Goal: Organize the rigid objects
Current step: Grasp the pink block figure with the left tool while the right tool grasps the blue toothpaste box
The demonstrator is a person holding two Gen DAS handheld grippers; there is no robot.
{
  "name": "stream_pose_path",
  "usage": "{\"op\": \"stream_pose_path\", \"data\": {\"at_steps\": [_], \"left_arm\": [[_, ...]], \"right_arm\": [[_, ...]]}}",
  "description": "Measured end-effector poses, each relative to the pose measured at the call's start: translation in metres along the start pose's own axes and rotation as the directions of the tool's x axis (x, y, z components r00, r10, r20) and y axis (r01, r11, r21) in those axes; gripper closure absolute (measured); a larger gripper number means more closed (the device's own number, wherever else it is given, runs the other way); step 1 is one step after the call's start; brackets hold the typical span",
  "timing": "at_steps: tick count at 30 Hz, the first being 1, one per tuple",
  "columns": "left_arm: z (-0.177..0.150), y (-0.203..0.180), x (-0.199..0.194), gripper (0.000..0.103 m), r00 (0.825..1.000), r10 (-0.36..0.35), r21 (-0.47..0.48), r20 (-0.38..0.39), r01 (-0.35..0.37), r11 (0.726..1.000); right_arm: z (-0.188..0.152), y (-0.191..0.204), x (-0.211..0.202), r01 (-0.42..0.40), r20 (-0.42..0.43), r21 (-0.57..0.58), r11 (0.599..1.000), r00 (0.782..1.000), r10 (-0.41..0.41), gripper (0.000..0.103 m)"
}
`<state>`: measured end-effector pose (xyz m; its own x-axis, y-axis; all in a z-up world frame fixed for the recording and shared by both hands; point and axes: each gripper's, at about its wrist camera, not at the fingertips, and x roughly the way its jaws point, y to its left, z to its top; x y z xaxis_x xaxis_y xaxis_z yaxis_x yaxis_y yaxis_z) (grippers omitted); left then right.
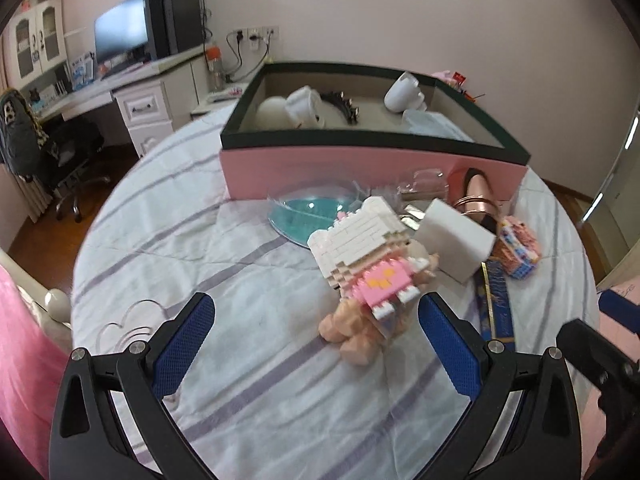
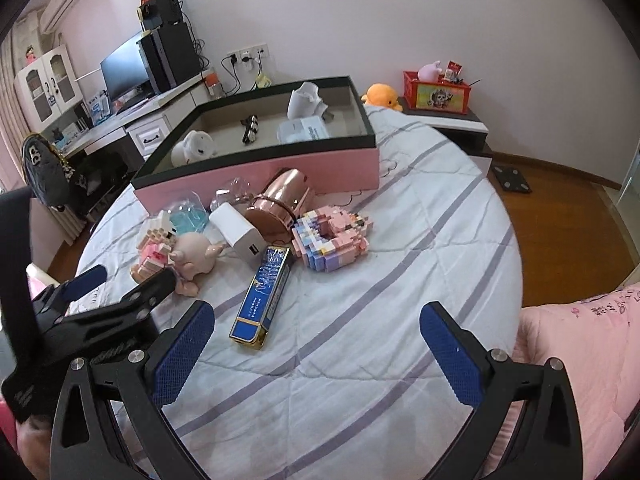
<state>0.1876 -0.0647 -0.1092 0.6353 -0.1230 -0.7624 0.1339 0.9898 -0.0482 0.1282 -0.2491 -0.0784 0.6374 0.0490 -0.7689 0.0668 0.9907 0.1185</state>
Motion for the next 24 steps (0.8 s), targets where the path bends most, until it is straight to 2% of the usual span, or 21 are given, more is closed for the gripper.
{"op": "stream_pose_path", "data": {"at_steps": [4, 9, 11, 16, 18, 20, 21, 23, 24], "left_arm": [[-0.001, 0.006, 0.01, 0.004, 0.999, -0.037, -0.026, -0.03, 0.036, 0.999], [0.003, 0.01, -0.008, 0.003, 0.997, -0.071, -0.035, 0.018, 0.072, 0.997], [0.005, 0.011, -0.013, 0.0, 0.994, -0.101, -0.042, 0.035, 0.102, 0.994], [0.016, 0.014, -0.004, 0.0, 0.992, -0.116, -0.072, 0.04, 0.119, 0.99], [0.02, 0.015, 0.002, 0.004, 0.992, -0.122, -0.081, 0.031, 0.124, 0.989], [0.022, 0.016, 0.006, 0.018, 0.986, -0.166, -0.099, 0.024, 0.168, 0.981], [0.023, 0.015, 0.007, 0.021, 0.984, -0.179, -0.106, 0.021, 0.18, 0.978], [0.024, 0.012, 0.007, 0.034, 0.979, -0.202, -0.1, 0.02, 0.203, 0.974], [0.024, 0.01, 0.007, 0.036, 0.978, -0.21, -0.097, 0.018, 0.211, 0.973]], "right_arm": [[0.0, 0.002, 0.009, -0.008, -0.017, -0.004, 1.0, 1.0, 0.008, 0.0], [-0.001, 0.005, 0.014, -0.017, -0.025, -0.01, 1.0, 1.0, 0.017, 0.0], [-0.001, 0.007, 0.016, -0.013, -0.029, -0.015, 1.0, 1.0, 0.013, 0.0], [-0.004, 0.013, 0.022, -0.006, -0.041, -0.026, 1.0, 0.999, 0.005, 0.0], [-0.004, 0.016, 0.025, -0.006, -0.037, -0.029, 1.0, 0.999, 0.005, 0.0], [-0.004, 0.022, 0.028, -0.015, -0.036, -0.036, 0.999, 0.999, 0.014, 0.0], [-0.005, 0.025, 0.029, -0.018, -0.033, -0.039, 0.999, 0.999, 0.016, 0.001], [-0.004, 0.032, 0.032, -0.016, -0.027, -0.049, 0.999, 1.0, 0.014, 0.007], [-0.004, 0.035, 0.035, -0.012, -0.03, -0.056, 0.998, 0.999, 0.01, 0.01]]}}
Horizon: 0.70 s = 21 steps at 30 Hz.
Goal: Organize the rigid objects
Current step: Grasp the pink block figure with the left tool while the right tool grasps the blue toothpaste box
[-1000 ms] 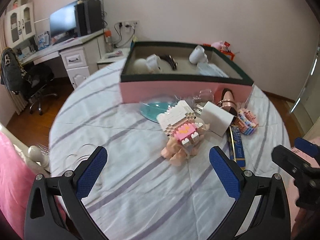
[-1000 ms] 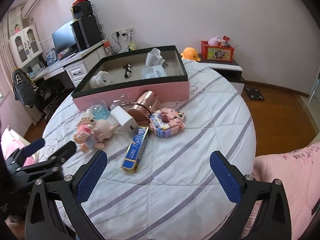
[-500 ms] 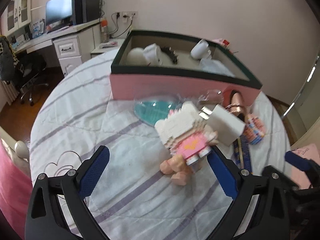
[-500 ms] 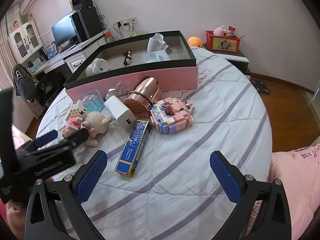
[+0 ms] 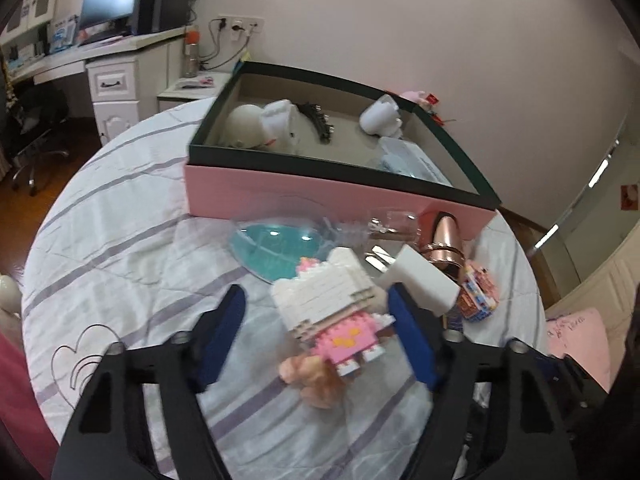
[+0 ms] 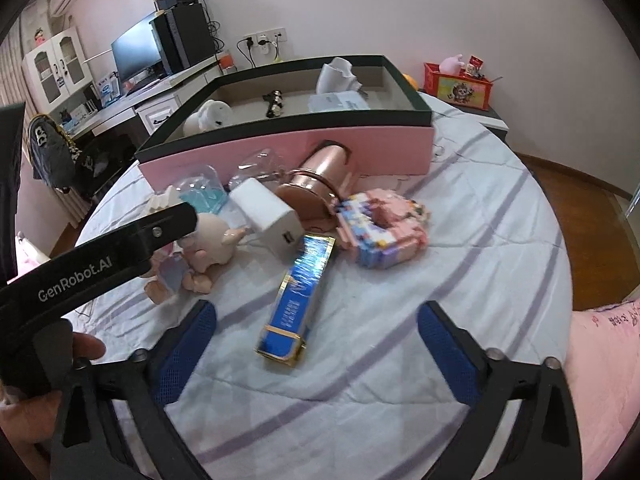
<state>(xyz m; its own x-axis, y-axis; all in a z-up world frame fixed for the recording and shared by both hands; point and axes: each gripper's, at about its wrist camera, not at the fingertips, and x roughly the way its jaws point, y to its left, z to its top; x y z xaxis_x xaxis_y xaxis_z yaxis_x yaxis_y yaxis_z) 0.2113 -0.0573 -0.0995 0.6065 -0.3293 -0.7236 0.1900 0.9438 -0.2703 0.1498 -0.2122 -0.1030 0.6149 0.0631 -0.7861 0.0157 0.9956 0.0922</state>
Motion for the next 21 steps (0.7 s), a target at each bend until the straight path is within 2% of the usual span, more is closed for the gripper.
{"op": "stream_pose_path", "data": {"at_steps": [1, 2, 3, 7, 9, 15, 21], "left_arm": [[-0.001, -0.001, 0.001, 0.041, 1.0, -0.015, -0.002, -0.004, 0.015, 1.0], [-0.002, -0.001, 0.001, 0.045, 0.999, -0.036, -0.01, -0.007, 0.036, 0.999], [-0.003, -0.002, 0.001, 0.045, 0.999, -0.045, -0.017, -0.008, 0.045, 0.999], [-0.004, 0.001, -0.002, 0.05, 0.998, -0.067, -0.041, -0.001, 0.067, 0.997], [-0.005, 0.001, -0.007, 0.052, 0.998, -0.054, -0.032, 0.014, 0.054, 0.998], [-0.003, 0.001, -0.021, 0.053, 0.998, -0.054, -0.018, 0.044, 0.055, 0.998], [-0.003, 0.002, -0.029, 0.058, 0.998, -0.039, -0.001, 0.057, 0.039, 0.999]], "right_arm": [[0.0, 0.002, 0.002, 0.003, -0.002, -0.007, 1.0, 1.0, -0.003, 0.012], [0.0, 0.005, 0.008, 0.015, -0.013, -0.018, 1.0, 1.0, -0.016, 0.019], [-0.001, 0.006, 0.011, 0.02, -0.023, -0.021, 1.0, 1.0, -0.02, 0.031], [-0.004, 0.005, 0.014, 0.034, -0.008, -0.029, 0.999, 0.999, -0.034, 0.054], [-0.006, 0.002, 0.011, 0.008, -0.004, -0.022, 1.0, 1.0, -0.008, 0.072], [-0.007, -0.005, 0.004, -0.032, 0.001, -0.004, 0.999, 0.999, 0.032, 0.081], [-0.01, -0.006, -0.006, -0.077, 0.006, 0.007, 0.997, 0.997, 0.077, 0.082]]}}
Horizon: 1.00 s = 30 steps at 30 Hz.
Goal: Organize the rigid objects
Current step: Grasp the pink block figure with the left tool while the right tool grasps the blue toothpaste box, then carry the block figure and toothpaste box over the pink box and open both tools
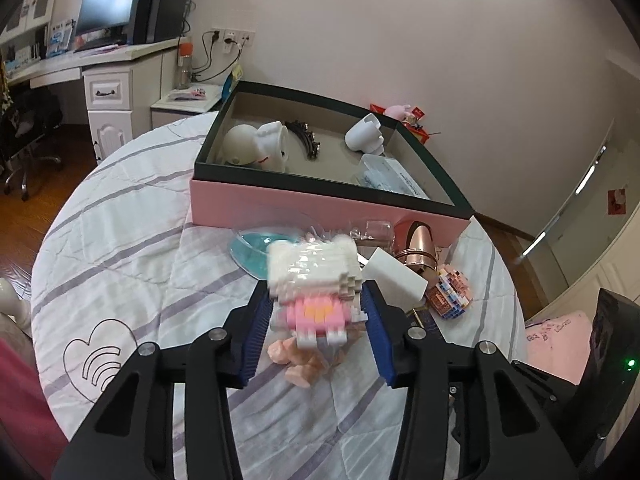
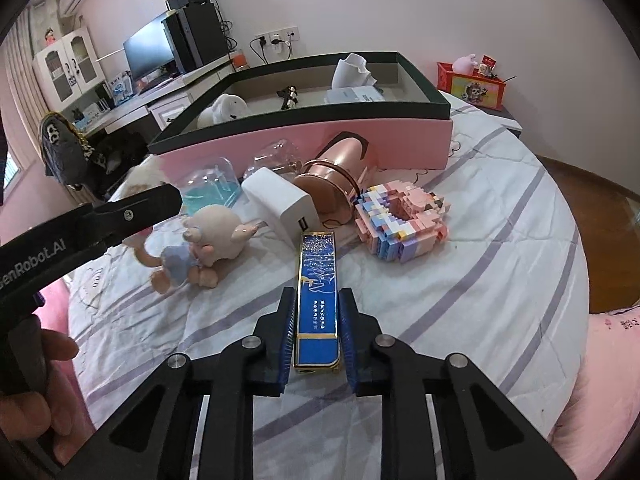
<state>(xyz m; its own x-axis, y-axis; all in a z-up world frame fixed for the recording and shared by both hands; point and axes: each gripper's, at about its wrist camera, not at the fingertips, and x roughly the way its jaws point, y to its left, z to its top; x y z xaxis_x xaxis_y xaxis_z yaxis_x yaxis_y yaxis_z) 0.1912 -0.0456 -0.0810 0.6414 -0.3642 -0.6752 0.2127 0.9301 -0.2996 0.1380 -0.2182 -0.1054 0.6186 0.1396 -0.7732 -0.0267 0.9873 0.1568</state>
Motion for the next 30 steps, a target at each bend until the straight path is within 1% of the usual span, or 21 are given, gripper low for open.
{"op": "stream_pose_path", "data": {"at_steps": [7, 10, 16, 20, 22, 30], "left_arm": [[-0.004, 0.004, -0.006, 0.058, 1.0, 0.009, 0.001, 0.001, -0.009, 1.0], [-0.001, 0.001, -0.014, 0.058, 0.999, 0.02, 0.018, 0.026, -0.021, 1.0], [0.009, -0.012, -0.036, 0.058, 0.995, 0.049, 0.073, 0.084, -0.055, 0.996], [0.024, -0.022, -0.047, 0.058, 0.991, 0.067, 0.108, 0.119, -0.08, 0.991], [0.033, -0.026, -0.05, 0.058, 0.988, 0.073, 0.122, 0.134, -0.089, 0.988], [0.074, -0.033, -0.044, 0.058, 0.983, 0.083, 0.161, 0.161, -0.109, 0.981]], "right_arm": [[0.001, 0.0, -0.013, -0.04, 0.017, 0.01, 0.999, 0.999, 0.04, 0.082], [0.003, 0.0, -0.02, -0.05, 0.028, 0.014, 0.999, 0.998, 0.05, 0.082], [0.017, 0.005, -0.046, -0.069, 0.089, 0.0, 0.998, 0.994, 0.069, 0.082], [0.037, 0.009, -0.06, -0.084, 0.125, -0.022, 0.996, 0.988, 0.086, 0.082], [0.05, 0.01, -0.063, -0.079, 0.143, -0.039, 0.996, 0.986, 0.083, 0.082], [0.106, 0.005, -0.06, -0.066, 0.189, -0.072, 0.995, 0.979, 0.079, 0.082]]}}
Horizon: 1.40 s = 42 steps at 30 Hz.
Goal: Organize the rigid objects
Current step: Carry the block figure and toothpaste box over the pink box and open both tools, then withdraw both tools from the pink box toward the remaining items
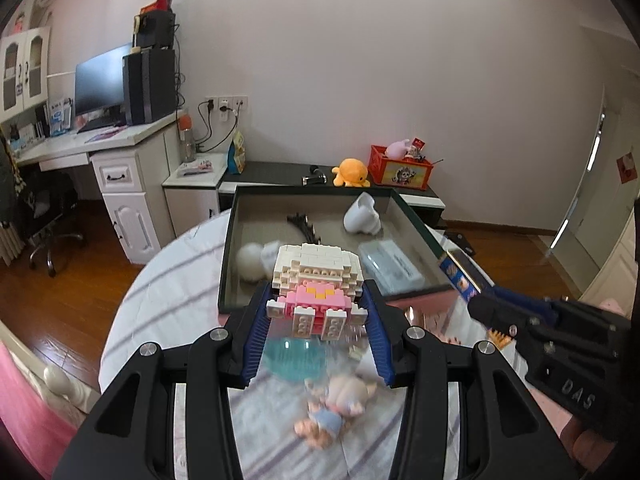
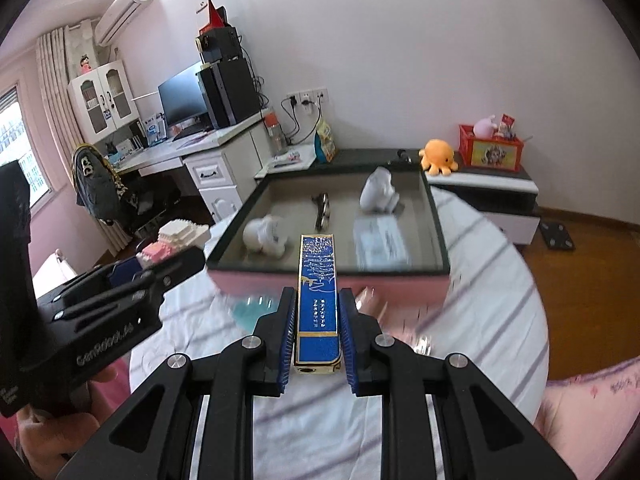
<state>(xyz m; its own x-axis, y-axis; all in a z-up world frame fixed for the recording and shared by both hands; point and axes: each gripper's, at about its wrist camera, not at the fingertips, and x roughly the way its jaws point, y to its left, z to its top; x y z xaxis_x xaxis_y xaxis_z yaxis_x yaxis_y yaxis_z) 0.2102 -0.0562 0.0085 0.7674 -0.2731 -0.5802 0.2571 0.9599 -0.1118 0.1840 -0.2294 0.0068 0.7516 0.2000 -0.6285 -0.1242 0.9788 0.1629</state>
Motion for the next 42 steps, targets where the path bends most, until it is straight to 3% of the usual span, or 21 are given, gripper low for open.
{"op": "stream_pose_path", "data": {"at_steps": [10, 15, 21, 28, 29, 31, 34, 36, 37, 39, 42], "left_arm": [[0.05, -0.005, 0.057, 0.058, 1.0, 0.002, 0.029, -0.005, -0.002, 1.0], [0.063, -0.007, 0.109, 0.058, 0.998, 0.008, 0.036, -0.069, -0.005, 0.999], [0.067, -0.011, 0.164, 0.058, 0.989, 0.014, 0.04, -0.151, -0.008, 0.999], [0.066, -0.009, 0.205, 0.057, 0.971, 0.027, 0.038, -0.237, -0.018, 0.999], [0.066, -0.01, 0.207, 0.052, 0.969, 0.031, 0.043, -0.247, -0.021, 0.999], [0.066, -0.009, 0.204, 0.038, 0.97, 0.055, 0.048, -0.236, -0.045, 0.998], [0.067, -0.001, 0.191, 0.017, 0.975, 0.076, 0.03, -0.208, -0.071, 0.997], [0.068, 0.006, 0.172, 0.004, 0.983, 0.07, 0.009, -0.167, -0.069, 0.998], [0.068, 0.007, 0.162, 0.0, 0.988, 0.071, 0.006, -0.14, -0.071, 0.997], [0.067, 0.009, 0.141, 0.0, 0.992, 0.078, 0.003, -0.097, -0.078, 0.997], [0.062, 0.012, 0.105, 0.0, 0.995, 0.088, -0.013, -0.042, -0.088, 0.996]], "right_arm": [[0.063, -0.029, 0.058, 0.021, -0.014, -0.02, 1.0, 1.0, -0.022, 0.082], [0.081, -0.05, 0.107, 0.022, -0.08, -0.005, 1.0, 0.997, -0.023, 0.082], [0.086, -0.066, 0.161, 0.022, -0.17, 0.015, 1.0, 0.985, -0.02, 0.082], [0.08, -0.073, 0.194, 0.053, -0.242, 0.015, 0.999, 0.969, -0.047, 0.081], [0.079, -0.074, 0.196, 0.059, -0.254, 0.01, 0.998, 0.966, -0.055, 0.08], [0.078, -0.076, 0.194, 0.061, -0.254, 0.023, 0.998, 0.966, -0.053, 0.067], [0.077, -0.085, 0.186, 0.085, -0.242, 0.051, 0.995, 0.968, -0.071, 0.04], [0.077, -0.089, 0.178, 0.077, -0.224, 0.08, 0.994, 0.973, -0.057, 0.014], [0.076, -0.09, 0.171, 0.055, -0.214, 0.096, 0.994, 0.976, -0.034, 0.013], [0.075, -0.086, 0.158, 0.033, -0.189, 0.11, 0.993, 0.982, -0.012, 0.0], [0.073, -0.078, 0.135, 0.036, -0.143, 0.116, 0.993, 0.99, -0.019, 0.0]]}}
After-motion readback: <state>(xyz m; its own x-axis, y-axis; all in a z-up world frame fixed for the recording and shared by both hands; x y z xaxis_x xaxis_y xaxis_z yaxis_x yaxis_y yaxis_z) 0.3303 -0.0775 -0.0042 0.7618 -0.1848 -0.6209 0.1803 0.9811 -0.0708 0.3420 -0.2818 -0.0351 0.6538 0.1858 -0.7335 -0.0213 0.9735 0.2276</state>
